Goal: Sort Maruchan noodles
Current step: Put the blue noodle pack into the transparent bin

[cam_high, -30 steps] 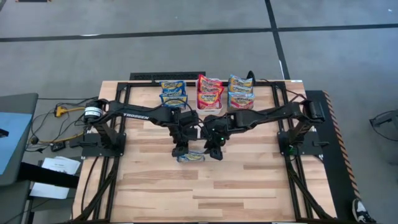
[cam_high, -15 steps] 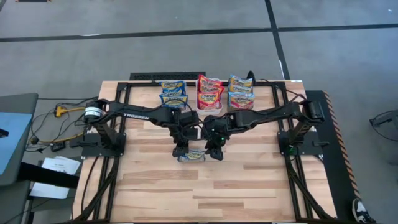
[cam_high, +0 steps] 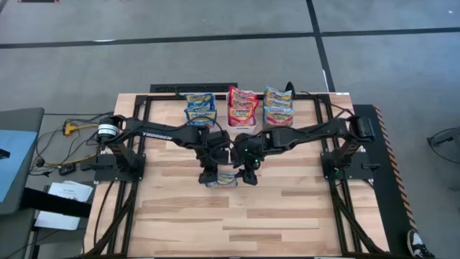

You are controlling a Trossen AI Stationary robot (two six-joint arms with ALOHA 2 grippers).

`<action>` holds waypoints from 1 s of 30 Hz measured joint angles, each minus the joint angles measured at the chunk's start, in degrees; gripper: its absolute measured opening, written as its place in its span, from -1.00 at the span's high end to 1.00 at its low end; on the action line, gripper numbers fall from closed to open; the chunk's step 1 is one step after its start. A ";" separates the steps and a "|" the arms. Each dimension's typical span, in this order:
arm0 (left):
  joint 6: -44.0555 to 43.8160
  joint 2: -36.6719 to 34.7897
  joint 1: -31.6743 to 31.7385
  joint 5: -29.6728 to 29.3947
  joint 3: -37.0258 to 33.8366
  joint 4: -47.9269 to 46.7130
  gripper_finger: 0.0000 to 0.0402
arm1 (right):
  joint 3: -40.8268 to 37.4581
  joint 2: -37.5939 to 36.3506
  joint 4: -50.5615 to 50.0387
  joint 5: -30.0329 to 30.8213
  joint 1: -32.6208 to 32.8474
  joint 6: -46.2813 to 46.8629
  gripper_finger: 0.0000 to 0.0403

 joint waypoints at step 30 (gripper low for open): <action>5.04 0.15 -1.87 -1.36 -0.15 -1.05 0.42 | -7.77 0.04 11.11 6.31 3.28 -2.84 -0.16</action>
